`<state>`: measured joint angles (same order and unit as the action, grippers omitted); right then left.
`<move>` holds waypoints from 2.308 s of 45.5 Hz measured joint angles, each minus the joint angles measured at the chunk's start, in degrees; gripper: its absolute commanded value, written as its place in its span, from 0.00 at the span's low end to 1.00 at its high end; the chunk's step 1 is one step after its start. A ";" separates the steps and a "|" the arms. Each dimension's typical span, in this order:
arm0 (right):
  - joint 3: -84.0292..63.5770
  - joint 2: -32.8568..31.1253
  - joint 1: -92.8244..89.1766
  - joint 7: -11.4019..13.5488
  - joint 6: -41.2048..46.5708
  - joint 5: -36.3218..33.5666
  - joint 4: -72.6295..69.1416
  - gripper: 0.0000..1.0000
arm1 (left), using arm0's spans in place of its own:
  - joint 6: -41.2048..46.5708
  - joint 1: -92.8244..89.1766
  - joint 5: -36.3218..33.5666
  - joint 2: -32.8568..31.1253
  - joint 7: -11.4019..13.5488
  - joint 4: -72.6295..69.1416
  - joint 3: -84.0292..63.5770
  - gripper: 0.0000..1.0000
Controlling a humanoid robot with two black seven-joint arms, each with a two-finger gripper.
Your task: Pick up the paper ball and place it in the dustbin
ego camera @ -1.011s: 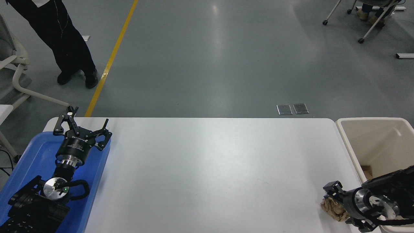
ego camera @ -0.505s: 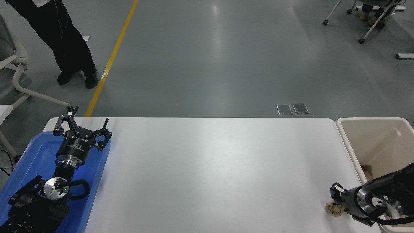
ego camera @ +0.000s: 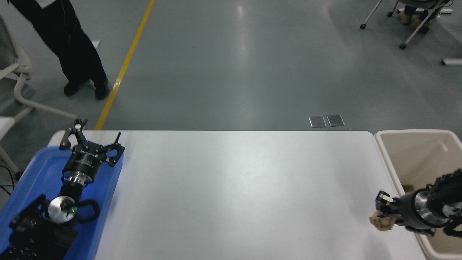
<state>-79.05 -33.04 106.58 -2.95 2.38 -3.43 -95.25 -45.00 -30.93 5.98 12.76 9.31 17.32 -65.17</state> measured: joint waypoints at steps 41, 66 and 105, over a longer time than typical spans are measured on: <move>-2.06 -1.98 49.31 -2.17 41.09 7.59 -4.68 0.00 | 0.00 0.08 0.00 0.02 0.00 -0.01 -0.04 0.99; -2.02 -6.60 24.31 -2.03 29.72 9.25 11.09 0.00 | 0.00 0.08 0.01 0.01 0.01 -0.01 -0.05 0.99; 34.70 -0.71 -60.81 -1.73 -8.72 -7.13 70.64 0.00 | 0.00 0.08 -0.01 -0.01 0.07 -0.01 -0.05 0.99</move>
<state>-44.34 -33.75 45.77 -4.68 -6.34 -10.56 -24.61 -45.00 -30.85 5.97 12.75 9.38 17.31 -65.22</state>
